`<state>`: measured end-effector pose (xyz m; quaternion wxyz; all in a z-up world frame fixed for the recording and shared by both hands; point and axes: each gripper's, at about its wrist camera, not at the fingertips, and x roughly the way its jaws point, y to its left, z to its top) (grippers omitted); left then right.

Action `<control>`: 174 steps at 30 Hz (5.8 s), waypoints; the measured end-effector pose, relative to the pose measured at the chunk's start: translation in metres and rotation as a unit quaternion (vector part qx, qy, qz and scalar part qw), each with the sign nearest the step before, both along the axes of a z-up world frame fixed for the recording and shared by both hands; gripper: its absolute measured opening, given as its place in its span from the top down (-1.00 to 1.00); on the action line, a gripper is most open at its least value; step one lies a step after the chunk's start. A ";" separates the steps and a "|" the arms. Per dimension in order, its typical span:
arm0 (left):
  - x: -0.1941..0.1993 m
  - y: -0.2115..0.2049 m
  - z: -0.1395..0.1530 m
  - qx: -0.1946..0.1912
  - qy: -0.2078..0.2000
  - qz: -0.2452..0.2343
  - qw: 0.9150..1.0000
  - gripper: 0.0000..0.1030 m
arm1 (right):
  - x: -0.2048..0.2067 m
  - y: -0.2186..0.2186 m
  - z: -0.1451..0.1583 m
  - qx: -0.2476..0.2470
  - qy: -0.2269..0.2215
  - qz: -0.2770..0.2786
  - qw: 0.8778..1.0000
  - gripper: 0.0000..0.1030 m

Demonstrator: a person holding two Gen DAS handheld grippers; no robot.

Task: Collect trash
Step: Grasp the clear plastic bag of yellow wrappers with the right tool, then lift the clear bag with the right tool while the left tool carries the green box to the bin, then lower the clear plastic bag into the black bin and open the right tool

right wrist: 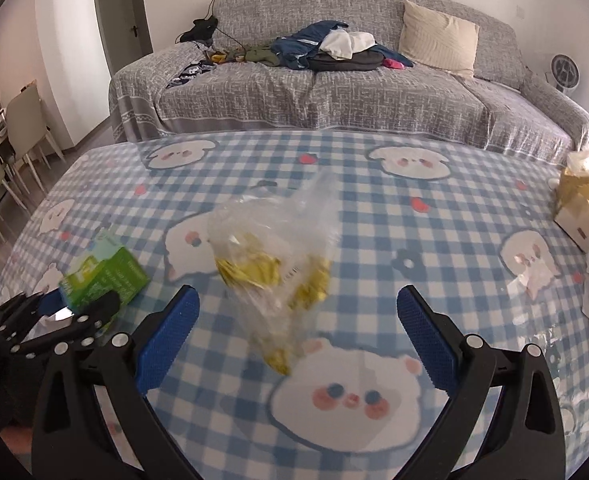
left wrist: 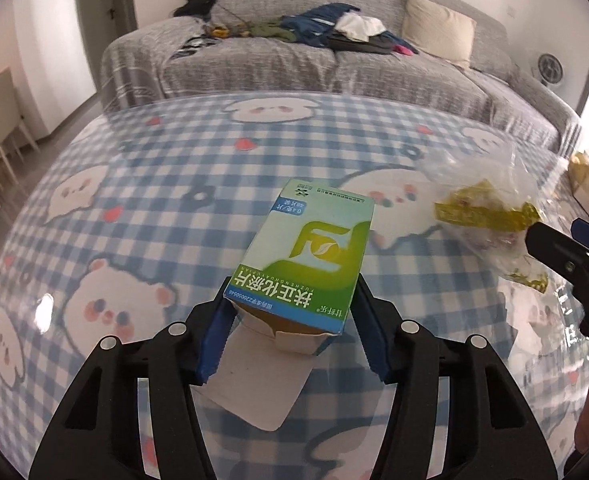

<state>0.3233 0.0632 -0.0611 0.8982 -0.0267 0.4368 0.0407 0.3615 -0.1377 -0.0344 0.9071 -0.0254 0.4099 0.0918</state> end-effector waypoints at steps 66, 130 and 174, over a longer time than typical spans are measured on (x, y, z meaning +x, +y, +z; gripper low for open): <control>-0.121 -0.015 0.053 0.001 -0.010 0.013 1.000 -0.07 | -0.120 -0.028 0.031 -0.004 -0.005 -0.046 0.999 0.51; -0.381 -0.023 0.008 -0.015 0.002 -0.005 1.000 -0.07 | -0.403 -0.029 -0.014 -0.017 -0.003 -0.028 0.999 0.51; -0.438 -0.002 -0.075 -0.015 0.073 0.025 0.997 -0.07 | -0.444 -0.011 -0.118 -0.024 0.075 -0.034 0.996 0.21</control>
